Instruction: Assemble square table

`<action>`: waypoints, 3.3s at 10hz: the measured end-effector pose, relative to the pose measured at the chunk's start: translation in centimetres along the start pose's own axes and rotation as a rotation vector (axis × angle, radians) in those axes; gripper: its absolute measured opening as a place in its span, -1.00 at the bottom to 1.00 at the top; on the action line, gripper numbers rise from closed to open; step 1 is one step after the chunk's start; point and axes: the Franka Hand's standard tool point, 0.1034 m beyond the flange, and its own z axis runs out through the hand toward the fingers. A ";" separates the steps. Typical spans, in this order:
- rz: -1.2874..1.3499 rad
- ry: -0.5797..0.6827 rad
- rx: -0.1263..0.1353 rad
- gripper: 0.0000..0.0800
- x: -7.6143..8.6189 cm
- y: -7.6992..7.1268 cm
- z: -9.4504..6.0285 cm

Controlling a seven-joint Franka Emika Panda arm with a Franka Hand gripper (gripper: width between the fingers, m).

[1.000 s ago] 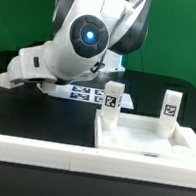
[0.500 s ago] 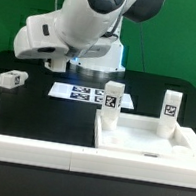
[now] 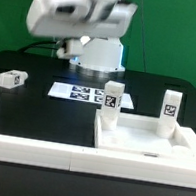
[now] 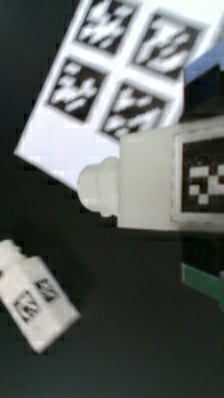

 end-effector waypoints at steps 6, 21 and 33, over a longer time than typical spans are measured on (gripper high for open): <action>0.083 0.397 0.023 -0.29 2.1 -1.2 -2.5; 0.311 1.007 -0.006 -0.29 17.6 -5.5 -13.7; 0.345 0.978 0.037 -0.29 19.4 -3.7 -11.7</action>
Offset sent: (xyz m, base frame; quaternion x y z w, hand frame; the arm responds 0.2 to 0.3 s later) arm 0.0000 0.0000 0.0000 0.0000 0.1296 0.0000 0.9916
